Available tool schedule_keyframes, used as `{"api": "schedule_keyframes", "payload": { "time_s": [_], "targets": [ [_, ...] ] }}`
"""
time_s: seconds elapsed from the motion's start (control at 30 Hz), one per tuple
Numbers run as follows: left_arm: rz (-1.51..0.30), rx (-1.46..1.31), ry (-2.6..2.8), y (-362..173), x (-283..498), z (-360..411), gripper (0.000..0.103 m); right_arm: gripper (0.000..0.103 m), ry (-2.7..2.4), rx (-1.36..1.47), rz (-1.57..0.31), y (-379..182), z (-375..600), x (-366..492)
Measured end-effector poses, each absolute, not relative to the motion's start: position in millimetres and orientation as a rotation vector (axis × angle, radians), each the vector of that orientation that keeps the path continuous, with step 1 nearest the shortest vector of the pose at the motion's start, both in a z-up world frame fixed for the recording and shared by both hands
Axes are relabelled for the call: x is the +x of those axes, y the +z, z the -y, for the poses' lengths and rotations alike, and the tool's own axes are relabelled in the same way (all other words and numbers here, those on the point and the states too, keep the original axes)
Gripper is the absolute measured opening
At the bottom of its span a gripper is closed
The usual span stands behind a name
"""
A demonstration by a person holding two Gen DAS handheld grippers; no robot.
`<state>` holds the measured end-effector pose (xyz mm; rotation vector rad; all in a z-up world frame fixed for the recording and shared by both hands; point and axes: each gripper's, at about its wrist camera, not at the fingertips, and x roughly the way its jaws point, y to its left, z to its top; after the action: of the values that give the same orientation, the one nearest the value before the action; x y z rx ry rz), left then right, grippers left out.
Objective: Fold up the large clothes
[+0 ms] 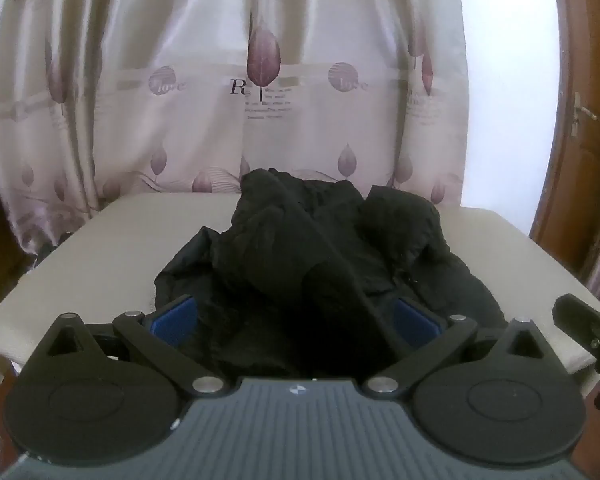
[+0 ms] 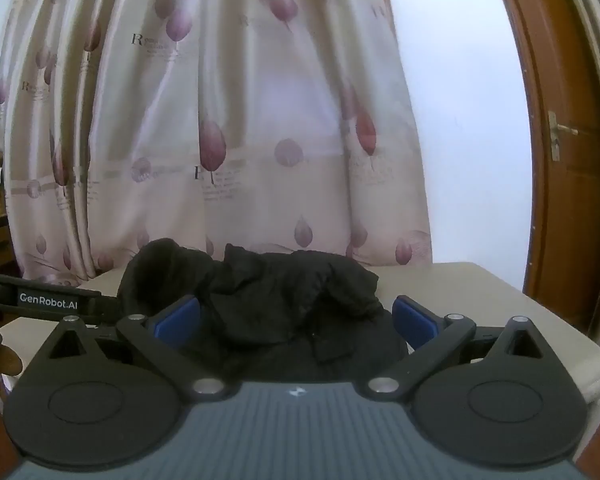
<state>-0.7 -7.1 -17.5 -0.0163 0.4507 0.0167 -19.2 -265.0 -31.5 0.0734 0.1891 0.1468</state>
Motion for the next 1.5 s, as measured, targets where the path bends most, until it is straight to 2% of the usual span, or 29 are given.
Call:
{"api": "schedule_keyframes", "payload": {
  "time_s": [1.5],
  "targets": [
    [-0.522,-0.002,-0.051,-29,-3,17,0.103,0.103,0.145,0.116,-0.26,-41,274,-14]
  ]
}}
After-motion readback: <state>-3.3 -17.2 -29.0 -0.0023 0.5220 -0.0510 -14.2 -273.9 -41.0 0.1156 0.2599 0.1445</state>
